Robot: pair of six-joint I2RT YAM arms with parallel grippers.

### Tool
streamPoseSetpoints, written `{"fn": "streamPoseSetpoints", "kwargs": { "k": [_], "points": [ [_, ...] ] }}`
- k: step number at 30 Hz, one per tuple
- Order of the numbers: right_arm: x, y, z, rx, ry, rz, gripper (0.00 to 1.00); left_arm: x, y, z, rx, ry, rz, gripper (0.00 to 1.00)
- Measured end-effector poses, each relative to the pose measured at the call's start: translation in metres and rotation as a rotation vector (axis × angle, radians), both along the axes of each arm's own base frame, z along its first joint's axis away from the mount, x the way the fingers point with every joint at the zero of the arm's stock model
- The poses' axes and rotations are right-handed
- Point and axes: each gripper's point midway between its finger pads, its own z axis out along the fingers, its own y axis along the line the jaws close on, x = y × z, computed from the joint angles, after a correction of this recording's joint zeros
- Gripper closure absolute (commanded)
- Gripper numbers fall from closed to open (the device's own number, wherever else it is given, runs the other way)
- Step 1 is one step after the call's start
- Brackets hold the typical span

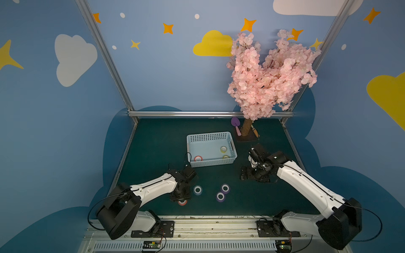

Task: Put the transparent tape into the storage box
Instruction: Pick up the tape at the center of the board.

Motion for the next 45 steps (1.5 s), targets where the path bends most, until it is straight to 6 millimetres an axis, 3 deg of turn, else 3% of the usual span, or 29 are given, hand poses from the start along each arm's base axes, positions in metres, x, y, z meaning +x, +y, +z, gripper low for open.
{"fn": "streamPoseSetpoints", "kwargs": {
  "k": [12,19,28,35,45],
  "points": [
    [0.000,0.000,0.000,-0.001,0.001,0.001,0.02,-0.002,0.003,0.004,-0.001,-0.005,0.009,0.48],
    [0.000,0.000,-0.002,-0.005,0.007,0.001,0.02,0.004,0.002,0.022,-0.012,-0.032,0.023,0.49],
    [0.001,0.000,-0.003,-0.009,0.007,0.005,0.02,0.034,0.003,0.058,-0.038,-0.101,0.044,0.49],
    [0.002,0.000,-0.001,-0.010,-0.002,0.010,0.02,0.069,-0.001,0.095,-0.066,-0.182,0.036,0.50],
    [0.006,-0.001,0.002,-0.016,-0.017,0.007,0.02,0.116,-0.009,0.128,-0.078,-0.234,0.002,0.50]
  ]
}}
